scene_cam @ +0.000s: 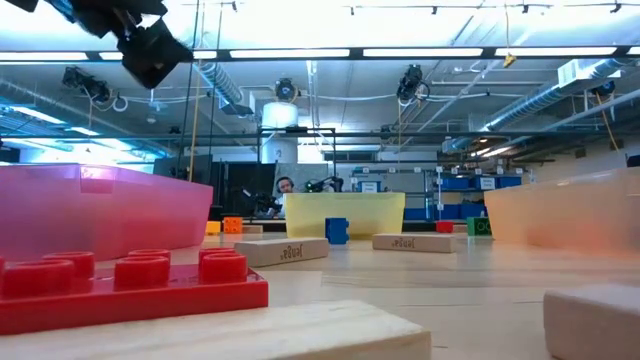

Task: Sort blocks by size
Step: Put the wooden block into the yellow bin

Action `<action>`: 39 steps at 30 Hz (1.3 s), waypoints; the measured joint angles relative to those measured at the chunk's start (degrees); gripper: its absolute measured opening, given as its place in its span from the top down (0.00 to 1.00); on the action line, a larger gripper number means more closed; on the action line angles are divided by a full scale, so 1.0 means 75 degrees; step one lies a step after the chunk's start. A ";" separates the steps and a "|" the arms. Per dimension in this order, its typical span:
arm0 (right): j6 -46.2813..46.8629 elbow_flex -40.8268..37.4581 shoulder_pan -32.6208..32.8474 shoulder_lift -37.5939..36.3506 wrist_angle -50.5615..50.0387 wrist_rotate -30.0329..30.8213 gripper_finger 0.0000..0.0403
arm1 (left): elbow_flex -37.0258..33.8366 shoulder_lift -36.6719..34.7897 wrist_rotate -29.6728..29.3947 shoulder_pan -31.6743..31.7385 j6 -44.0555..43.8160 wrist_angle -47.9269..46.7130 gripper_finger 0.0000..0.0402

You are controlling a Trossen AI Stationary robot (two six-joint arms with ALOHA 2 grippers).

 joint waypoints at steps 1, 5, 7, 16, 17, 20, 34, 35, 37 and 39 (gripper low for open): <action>0.0212 -0.0091 0.0151 0.0066 -0.0031 -0.0167 0.31 | 0.0007 -0.0003 0.0001 0.0000 0.0000 0.0085 0.39; 0.0930 -0.0440 0.0770 0.0225 -0.0044 -0.0651 0.31 | 0.0009 0.0011 0.0059 0.0003 -0.0063 0.0110 0.39; 0.1324 -0.0695 0.1025 0.0196 0.0073 -0.0756 0.31 | 0.0006 0.0022 0.0070 0.0003 -0.0064 0.0056 0.39; 0.3936 -0.1884 0.2047 0.0187 0.0151 -0.0891 0.35 | 0.0009 0.0034 0.0055 0.0000 -0.0245 0.0357 0.39; 0.4435 -0.2018 0.2122 0.0189 0.0191 -0.0922 0.36 | 0.0009 0.0034 0.0053 0.0000 -0.0265 0.0408 0.39; 0.5729 -0.2329 0.2357 0.0191 0.0273 -0.1006 0.40 | 0.0009 0.0034 0.0040 0.0000 -0.0456 0.0573 0.39; 0.6660 -0.3423 0.2561 0.0197 0.1874 -0.1814 0.58 | 0.0009 0.0034 0.0035 0.0003 -0.0497 0.1257 0.39; 0.6688 -0.3481 0.2561 0.0197 0.1909 -0.1862 0.59 | 0.0009 0.0034 0.0035 0.0003 -0.0497 0.1247 0.39; 0.6758 -0.3563 0.2561 0.0197 0.1998 -0.1883 0.60 | 0.0009 0.0034 0.0035 0.0003 -0.0497 0.1237 0.39; 0.6871 -0.3626 0.2567 0.0197 0.2018 -0.1886 0.61 | 0.0009 0.0034 0.0035 0.0003 -0.0497 0.1245 0.39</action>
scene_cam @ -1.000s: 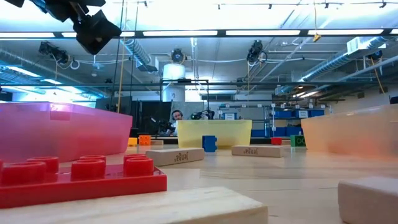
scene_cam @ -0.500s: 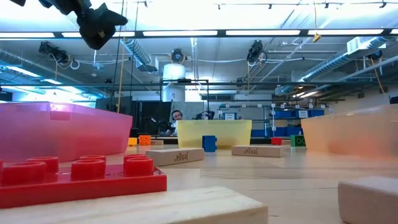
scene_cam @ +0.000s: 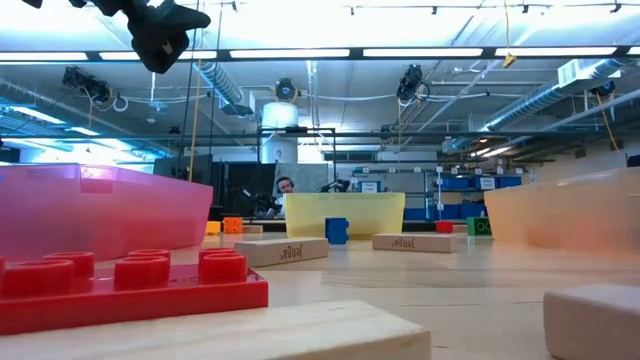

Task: Sort blocks by size
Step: Put the wooden block into the yellow bin

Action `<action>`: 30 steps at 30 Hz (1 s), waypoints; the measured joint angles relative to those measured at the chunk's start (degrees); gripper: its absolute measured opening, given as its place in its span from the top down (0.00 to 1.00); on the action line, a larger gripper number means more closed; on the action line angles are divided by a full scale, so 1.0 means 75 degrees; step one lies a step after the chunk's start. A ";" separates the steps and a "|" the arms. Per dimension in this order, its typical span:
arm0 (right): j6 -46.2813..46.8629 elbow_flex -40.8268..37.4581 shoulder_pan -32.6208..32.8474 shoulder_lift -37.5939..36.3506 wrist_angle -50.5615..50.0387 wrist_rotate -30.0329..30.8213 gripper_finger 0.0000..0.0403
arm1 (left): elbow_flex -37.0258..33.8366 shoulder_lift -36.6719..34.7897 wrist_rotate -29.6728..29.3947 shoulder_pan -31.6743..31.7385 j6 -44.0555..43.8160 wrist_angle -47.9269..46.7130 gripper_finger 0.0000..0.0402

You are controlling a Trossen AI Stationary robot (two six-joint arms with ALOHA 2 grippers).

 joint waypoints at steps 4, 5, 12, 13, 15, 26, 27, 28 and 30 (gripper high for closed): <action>0.0173 -0.0195 0.0000 0.0000 0.0119 0.0001 0.64 | 0.0000 0.0000 0.0000 0.0000 0.0000 -0.0004 0.39; 0.0175 -0.0254 -0.0003 0.0000 0.0240 0.0003 0.65 | 0.0000 0.0000 0.0000 0.0000 0.0000 -0.0004 0.39; 0.0403 -0.0659 -0.0006 -0.0015 0.1010 0.0167 0.70 | 0.0000 0.0000 -0.0003 0.0000 0.0029 -0.0022 0.39; 0.0405 -0.0659 -0.0006 -0.0015 0.1026 0.0197 0.70 | 0.0000 0.0000 -0.0002 0.0000 0.0029 -0.0017 0.39; 0.0399 -0.0659 -0.0006 -0.0015 0.1096 0.0318 0.71 | 0.0000 0.0000 -0.0003 0.0000 0.0032 -0.0022 0.39; 0.0157 0.0028 -0.0006 0.0009 0.1888 0.1778 0.72 | 0.0000 0.0003 -0.0003 0.0006 0.0069 -0.0113 0.39; 0.0140 0.0124 -0.0009 0.0009 0.1784 0.1912 0.72 | 0.0000 0.0000 -0.0003 0.0006 0.0099 -0.0106 0.39; 0.0124 0.0225 -0.0013 0.0009 0.1687 0.2027 0.72 | 0.0000 0.0000 -0.0003 0.0006 0.0142 -0.0109 0.39; 0.0042 0.0477 -0.0020 0.0009 0.1639 0.2218 0.72 | 0.0000 0.0000 -0.0006 0.0006 0.0236 -0.0124 0.39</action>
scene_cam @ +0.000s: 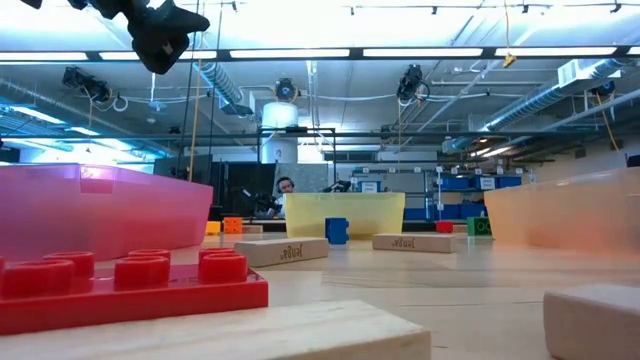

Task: Sort blocks by size
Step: Put the wooden block into the yellow bin

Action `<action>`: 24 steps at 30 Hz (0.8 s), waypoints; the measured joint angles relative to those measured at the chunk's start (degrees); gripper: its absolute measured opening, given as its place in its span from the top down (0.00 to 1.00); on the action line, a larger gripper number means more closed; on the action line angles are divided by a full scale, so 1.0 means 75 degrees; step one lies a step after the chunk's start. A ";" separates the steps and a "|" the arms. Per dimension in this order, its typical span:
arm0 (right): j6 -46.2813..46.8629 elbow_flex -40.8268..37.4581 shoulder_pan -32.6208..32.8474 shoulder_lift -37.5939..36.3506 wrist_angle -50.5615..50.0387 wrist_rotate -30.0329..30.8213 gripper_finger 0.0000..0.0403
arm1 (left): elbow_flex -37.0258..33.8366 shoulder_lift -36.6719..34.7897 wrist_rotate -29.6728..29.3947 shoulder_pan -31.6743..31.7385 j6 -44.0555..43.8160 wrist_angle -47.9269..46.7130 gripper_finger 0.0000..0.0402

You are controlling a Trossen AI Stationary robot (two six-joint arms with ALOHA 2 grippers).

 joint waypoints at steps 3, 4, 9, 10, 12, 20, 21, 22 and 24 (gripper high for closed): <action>-0.0087 0.0314 0.0000 -0.0006 -0.0546 0.0074 0.72 | 0.0000 0.0002 0.0000 0.0000 0.0014 0.0003 0.39; -0.0188 0.0399 0.0000 -0.0006 -0.0673 0.0131 0.72 | 0.0000 0.0000 0.0000 0.0000 0.0015 -0.0007 0.39; -0.0661 0.0499 0.0000 -0.0012 -0.0991 0.0242 0.70 | 0.0000 0.0000 -0.0003 0.0000 0.0019 -0.0006 0.39; -0.0686 0.0502 0.0000 -0.0012 -0.0986 0.0242 0.69 | 0.0000 0.0000 -0.0003 0.0000 0.0017 -0.0006 0.39; -0.0799 0.0502 0.0000 -0.0012 -0.0992 0.0247 0.66 | 0.0000 0.0000 -0.0003 0.0000 0.0017 -0.0003 0.39; -0.0890 -0.0072 0.0034 -0.0015 -0.0727 0.0283 0.45 | 0.0000 0.0000 -0.0003 0.0000 -0.0184 0.0006 0.39; -0.0919 -0.0157 0.0047 -0.0015 -0.0676 0.0283 0.42 | 0.0000 0.0000 0.0000 0.0000 -0.0204 0.0017 0.39; -0.0919 -0.0240 0.0061 -0.0015 -0.0584 0.0285 0.40 | 0.0000 0.0000 -0.0001 0.0000 -0.0206 0.0035 0.39; -0.0896 -0.0416 0.0118 -0.0015 -0.0337 0.0305 0.36 | 0.0000 0.0001 0.0000 0.0000 -0.0223 0.0109 0.39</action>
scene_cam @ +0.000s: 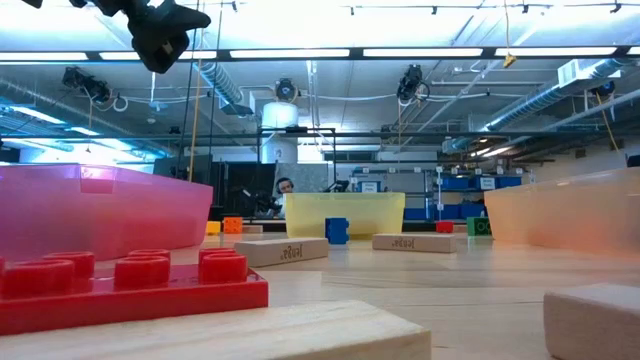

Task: Sort blocks by size
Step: Put the wooden block into the yellow bin

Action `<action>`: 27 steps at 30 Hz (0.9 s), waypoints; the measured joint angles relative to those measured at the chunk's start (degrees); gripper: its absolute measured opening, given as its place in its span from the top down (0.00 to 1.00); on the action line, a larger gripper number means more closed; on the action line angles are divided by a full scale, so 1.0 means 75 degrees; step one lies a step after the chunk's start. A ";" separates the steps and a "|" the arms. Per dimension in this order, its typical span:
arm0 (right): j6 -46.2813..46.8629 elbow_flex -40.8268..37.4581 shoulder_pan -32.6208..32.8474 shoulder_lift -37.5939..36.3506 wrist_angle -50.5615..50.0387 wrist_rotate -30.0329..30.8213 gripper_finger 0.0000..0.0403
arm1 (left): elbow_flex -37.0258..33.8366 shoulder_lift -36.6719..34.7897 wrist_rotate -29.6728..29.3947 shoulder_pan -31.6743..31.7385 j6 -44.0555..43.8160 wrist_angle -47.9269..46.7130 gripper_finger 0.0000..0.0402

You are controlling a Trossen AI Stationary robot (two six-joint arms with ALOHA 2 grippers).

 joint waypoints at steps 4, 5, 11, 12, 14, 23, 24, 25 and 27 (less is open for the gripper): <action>0.0134 -0.0334 0.0152 0.0000 0.0569 0.0110 0.33 | 0.0000 -0.0001 0.0000 0.0000 -0.0011 0.0078 0.39; 0.0195 -0.0446 0.0196 0.0000 0.0719 0.0119 0.33 | 0.0000 -0.0001 0.0000 0.0000 -0.0025 0.0078 0.39; 0.0474 -0.0807 0.0379 -0.0061 0.1475 0.0262 0.39 | 0.0000 -0.0001 0.0003 0.0000 -0.0212 0.0079 0.39; 0.0498 -0.0791 0.0384 -0.0057 0.1494 0.0266 0.42 | 0.0000 -0.0001 0.0003 0.0000 -0.0214 0.0080 0.39; 0.0480 -0.0692 0.0384 -0.0036 0.1490 0.0272 0.48 | 0.0000 -0.0001 0.0003 0.0000 -0.0214 0.0087 0.39; 0.0359 -0.0271 0.0395 0.0022 0.1819 0.0261 0.71 | 0.0000 -0.0001 0.0004 0.0000 -0.0176 0.0066 0.39; 0.0294 -0.0204 0.0395 0.0023 0.1810 0.0258 0.71 | 0.0000 -0.0001 0.0005 0.0000 -0.0170 0.0048 0.39; 0.0260 -0.0124 0.0395 0.0023 0.1809 0.0243 0.71 | 0.0000 -0.0001 0.0003 0.0000 -0.0170 0.0047 0.39; 0.0213 0.0065 0.0393 0.0023 0.1741 0.0246 0.71 | 0.0000 0.0000 0.0004 0.0000 -0.0220 0.0042 0.39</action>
